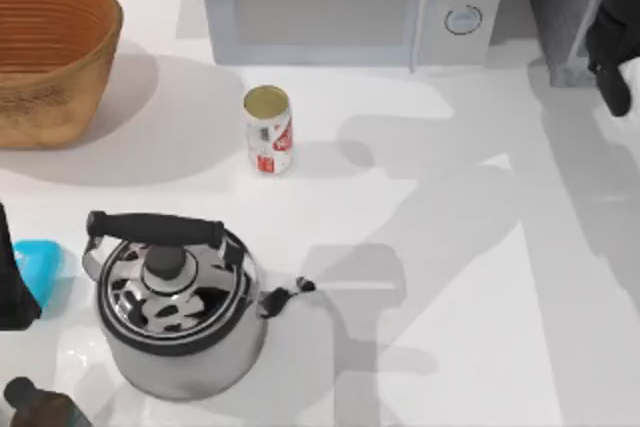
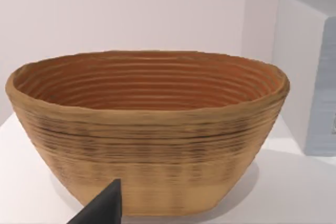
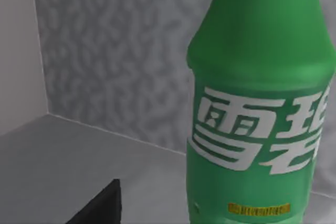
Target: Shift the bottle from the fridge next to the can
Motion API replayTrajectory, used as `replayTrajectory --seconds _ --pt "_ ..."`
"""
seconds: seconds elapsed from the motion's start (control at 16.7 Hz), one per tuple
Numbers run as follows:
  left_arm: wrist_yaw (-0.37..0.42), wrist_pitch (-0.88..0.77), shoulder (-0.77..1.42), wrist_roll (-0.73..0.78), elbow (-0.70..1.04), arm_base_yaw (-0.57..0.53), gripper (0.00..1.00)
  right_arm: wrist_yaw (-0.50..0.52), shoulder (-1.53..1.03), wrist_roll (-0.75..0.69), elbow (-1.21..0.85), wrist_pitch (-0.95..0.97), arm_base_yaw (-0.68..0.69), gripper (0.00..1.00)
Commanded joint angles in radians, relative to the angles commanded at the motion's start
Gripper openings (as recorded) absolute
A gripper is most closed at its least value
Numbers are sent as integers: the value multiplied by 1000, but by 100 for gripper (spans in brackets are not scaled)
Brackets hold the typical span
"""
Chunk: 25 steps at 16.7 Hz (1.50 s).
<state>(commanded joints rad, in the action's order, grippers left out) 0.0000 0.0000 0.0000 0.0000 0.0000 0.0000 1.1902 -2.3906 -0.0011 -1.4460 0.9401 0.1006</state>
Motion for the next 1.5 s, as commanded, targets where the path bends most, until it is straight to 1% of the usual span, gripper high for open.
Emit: replayTrajectory --seconds 0.18,0.48,0.78,1.5 --pt "0 0 0 0 0 0 100 -22 -15 0 -34 -13 -19 100" --pt "0 0 0 0 0 0 100 -98 -73 -2 -150 -69 -95 100" --pt "0 0 0 0 0 0 100 -108 -80 -2 -164 -76 -104 100" --pt "0 0 0 0 0 0 100 -108 -80 -2 -164 -76 -104 10"
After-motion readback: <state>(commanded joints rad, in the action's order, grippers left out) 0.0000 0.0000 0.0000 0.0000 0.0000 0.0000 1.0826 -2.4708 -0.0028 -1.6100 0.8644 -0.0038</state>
